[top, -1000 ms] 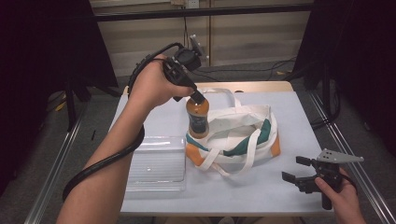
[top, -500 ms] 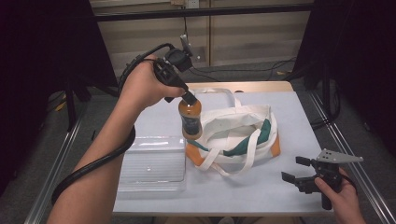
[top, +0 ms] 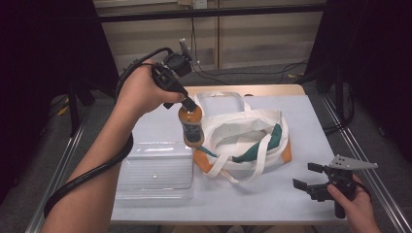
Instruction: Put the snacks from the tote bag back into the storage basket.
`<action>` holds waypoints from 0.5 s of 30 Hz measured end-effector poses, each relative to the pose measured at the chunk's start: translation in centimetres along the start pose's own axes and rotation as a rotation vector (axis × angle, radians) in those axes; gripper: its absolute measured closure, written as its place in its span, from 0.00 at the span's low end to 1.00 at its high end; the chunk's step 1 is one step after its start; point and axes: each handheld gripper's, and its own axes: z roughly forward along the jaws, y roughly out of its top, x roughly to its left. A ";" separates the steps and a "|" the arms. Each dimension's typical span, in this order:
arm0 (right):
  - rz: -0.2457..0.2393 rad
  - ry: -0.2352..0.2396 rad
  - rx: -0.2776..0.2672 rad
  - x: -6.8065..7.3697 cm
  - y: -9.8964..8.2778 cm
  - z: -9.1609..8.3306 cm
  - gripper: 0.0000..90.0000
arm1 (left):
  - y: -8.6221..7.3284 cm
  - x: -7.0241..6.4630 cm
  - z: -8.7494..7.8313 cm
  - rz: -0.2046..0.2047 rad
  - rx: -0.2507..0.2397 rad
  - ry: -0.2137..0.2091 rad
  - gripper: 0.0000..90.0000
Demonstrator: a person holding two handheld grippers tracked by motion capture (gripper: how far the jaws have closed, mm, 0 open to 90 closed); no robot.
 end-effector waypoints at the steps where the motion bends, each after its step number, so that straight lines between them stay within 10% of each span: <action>1: 0.001 0.000 0.000 0.0 0.0 0.0 0.06 | -0.1 0.0 0.0 -0.007 -0.005 0.002 0.66; 15: -0.009 0.003 0.006 0.0 0.0 0.1 0.06 | -1.5 0.8 -0.1 -0.032 0.005 0.004 0.66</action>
